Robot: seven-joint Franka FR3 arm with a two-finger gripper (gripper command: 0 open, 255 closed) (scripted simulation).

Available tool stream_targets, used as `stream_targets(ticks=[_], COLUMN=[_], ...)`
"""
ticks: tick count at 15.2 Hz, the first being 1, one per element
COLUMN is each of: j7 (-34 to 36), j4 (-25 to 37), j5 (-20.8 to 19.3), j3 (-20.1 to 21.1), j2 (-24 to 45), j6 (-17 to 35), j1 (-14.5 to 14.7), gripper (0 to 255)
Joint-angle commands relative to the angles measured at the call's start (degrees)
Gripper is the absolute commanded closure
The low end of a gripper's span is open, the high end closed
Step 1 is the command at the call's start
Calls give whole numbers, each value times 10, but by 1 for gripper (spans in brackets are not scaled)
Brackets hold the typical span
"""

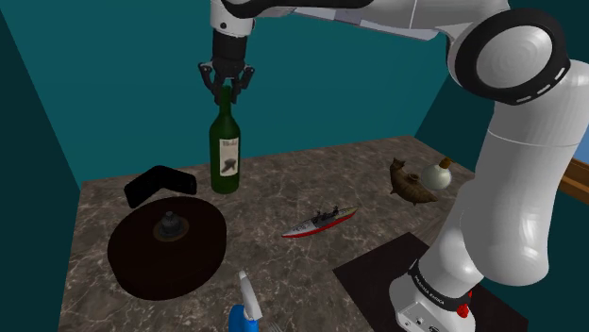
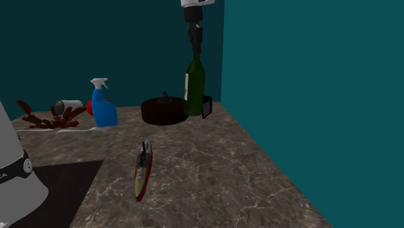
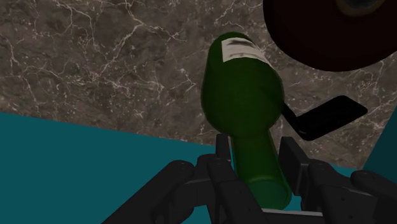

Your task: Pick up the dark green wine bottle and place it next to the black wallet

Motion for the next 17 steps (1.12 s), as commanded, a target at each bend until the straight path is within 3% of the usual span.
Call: stream_targets(ticks=[1, 11, 17], j7=[1, 3, 3], j4=[-16, -87, -87], j5=[0, -1, -1], j3=[0, 0, 0], j2=[1, 5, 5], j6=[17, 93, 93], j1=[0, 0, 0], gripper=[255, 255, 255])
